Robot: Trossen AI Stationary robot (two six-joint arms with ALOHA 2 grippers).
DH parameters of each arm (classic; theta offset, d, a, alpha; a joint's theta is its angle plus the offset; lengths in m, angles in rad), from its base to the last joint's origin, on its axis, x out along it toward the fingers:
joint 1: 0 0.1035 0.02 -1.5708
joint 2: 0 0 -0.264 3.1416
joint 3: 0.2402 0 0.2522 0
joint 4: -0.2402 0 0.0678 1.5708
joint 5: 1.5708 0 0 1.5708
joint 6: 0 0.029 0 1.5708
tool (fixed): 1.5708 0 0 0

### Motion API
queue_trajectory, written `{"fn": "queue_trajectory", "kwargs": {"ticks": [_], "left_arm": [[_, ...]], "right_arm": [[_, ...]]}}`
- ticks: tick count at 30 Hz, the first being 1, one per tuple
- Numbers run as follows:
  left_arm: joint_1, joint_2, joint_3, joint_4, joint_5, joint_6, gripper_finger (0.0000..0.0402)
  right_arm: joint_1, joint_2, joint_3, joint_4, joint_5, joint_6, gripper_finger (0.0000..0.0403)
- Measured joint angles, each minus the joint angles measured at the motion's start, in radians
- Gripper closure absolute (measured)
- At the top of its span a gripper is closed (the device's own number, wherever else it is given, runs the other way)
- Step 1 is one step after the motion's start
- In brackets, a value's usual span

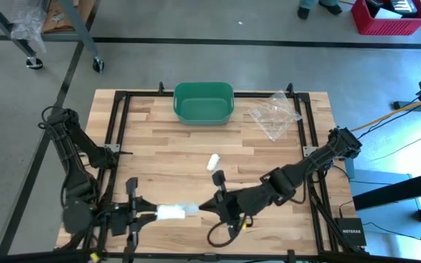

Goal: Roll bandage
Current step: Roll the bottom white bandage

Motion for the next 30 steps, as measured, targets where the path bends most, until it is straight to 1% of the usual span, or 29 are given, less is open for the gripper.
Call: {"fn": "queue_trajectory", "kwargs": {"ticks": [2, 5, 8, 11, 14, 17, 20, 24, 26, 28, 30], "left_arm": [[-0.028, -0.003, 0.0, 0.052, -0.024, 0.035, 0.0361], [-0.069, -0.006, 0.0, 0.123, -0.061, 0.095, 0.0361], [-0.094, -0.006, 0.0, 0.159, -0.078, 0.132, 0.0361], [-0.099, -0.006, 0.0, 0.158, -0.081, 0.134, 0.0361], [-0.083, -0.002, 0.0, 0.134, -0.08, 0.126, 0.0361], [-0.067, -0.001, 0.0, 0.081, -0.076, 0.105, 0.0361], [-0.056, -0.001, 0.0, 0.065, -0.076, 0.071, 0.0361], [-0.053, -0.001, 0.0, 0.06, -0.075, 0.069, 0.0361], [-0.053, -0.001, 0.0, 0.052, -0.075, 0.058, 0.0361], [-0.053, -0.001, 0.0, 0.051, -0.075, 0.049, 0.0361], [-0.046, 0.0, 0.0, 0.048, -0.075, 0.041, 0.0361]], "right_arm": [[0.009, 0.008, -0.004, -0.07, 0.012, 0.065, 0.0396], [0.009, 0.026, -0.041, -0.12, 0.031, 0.138, 0.0399], [0.009, 0.036, -0.109, -0.1, 0.037, 0.191, 0.0398], [0.001, 0.041, -0.175, -0.03, 0.041, 0.216, 0.04], [-0.012, 0.052, -0.198, 0.028, 0.049, 0.263, 0.0388], [-0.013, 0.051, -0.167, 0.012, 0.053, 0.295, 0.0351], [-0.011, 0.046, -0.09, -0.042, 0.053, 0.295, 0.0299], [-0.011, 0.042, 0.047, -0.212, 0.016, 0.312, 0.0227], [-0.011, 0.039, 0.066, -0.252, 0.005, 0.333, 0.0199], [-0.011, 0.04, 0.049, -0.225, 0.014, 0.317, 0.0177], [-0.012, 0.05, -0.004, -0.103, 0.02, 0.286, 0.0161]]}}
